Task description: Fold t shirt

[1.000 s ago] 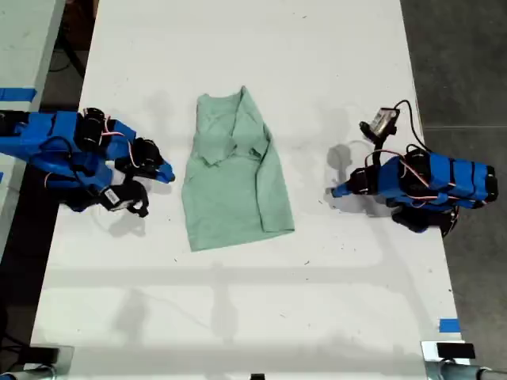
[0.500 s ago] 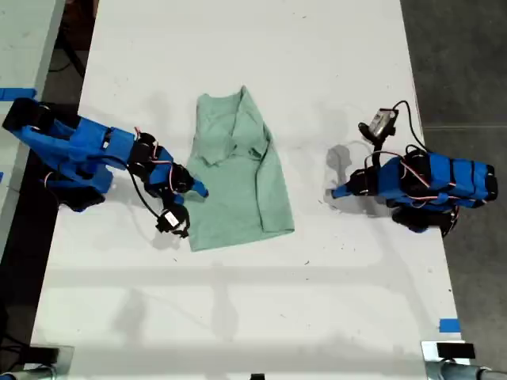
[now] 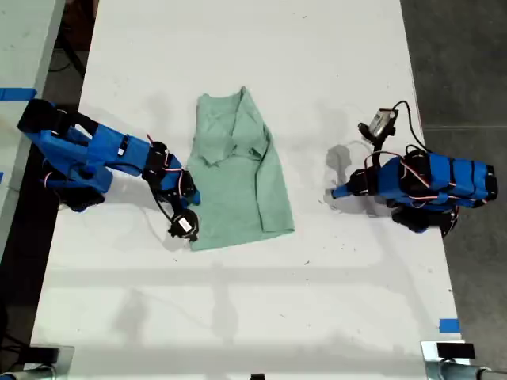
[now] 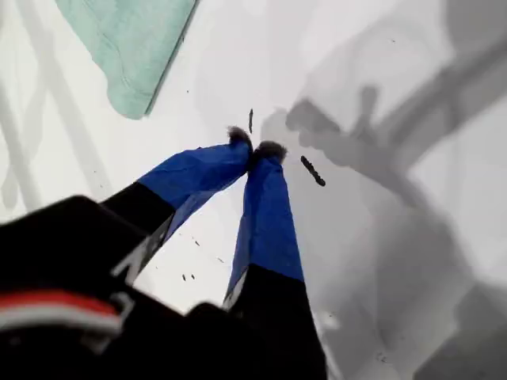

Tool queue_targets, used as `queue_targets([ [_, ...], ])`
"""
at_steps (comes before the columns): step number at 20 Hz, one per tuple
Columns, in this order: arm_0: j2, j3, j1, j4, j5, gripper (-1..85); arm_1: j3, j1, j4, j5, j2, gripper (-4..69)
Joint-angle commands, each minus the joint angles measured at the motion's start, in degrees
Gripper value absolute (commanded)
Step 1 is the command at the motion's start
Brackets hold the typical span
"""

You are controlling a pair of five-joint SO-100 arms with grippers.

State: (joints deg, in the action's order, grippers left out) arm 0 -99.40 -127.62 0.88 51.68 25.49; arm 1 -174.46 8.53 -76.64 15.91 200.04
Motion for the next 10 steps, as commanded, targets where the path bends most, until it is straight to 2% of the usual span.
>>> queue_targets([
  [1, 2.9, 2.4, -0.8, -0.8, 0.3, -0.3, -3.4, -0.5, -0.3, 0.0, 0.6, 2.5],
  [4, 2.8, 1.4, -1.1, 3.2, 0.2, -0.3, -3.4, -0.5, -0.3, 0.0, 0.6, 2.5],
  [8, -3.3, 1.4, 3.4, 18.7, 0.1, -0.3, -3.4, -0.5, -0.3, 0.0, 0.6, 2.5],
  [10, -10.1, 0.9, 7.9, 24.3, -1.2, -0.3, -3.4, -0.4, -0.3, 0.0, 0.6, 2.5],
])
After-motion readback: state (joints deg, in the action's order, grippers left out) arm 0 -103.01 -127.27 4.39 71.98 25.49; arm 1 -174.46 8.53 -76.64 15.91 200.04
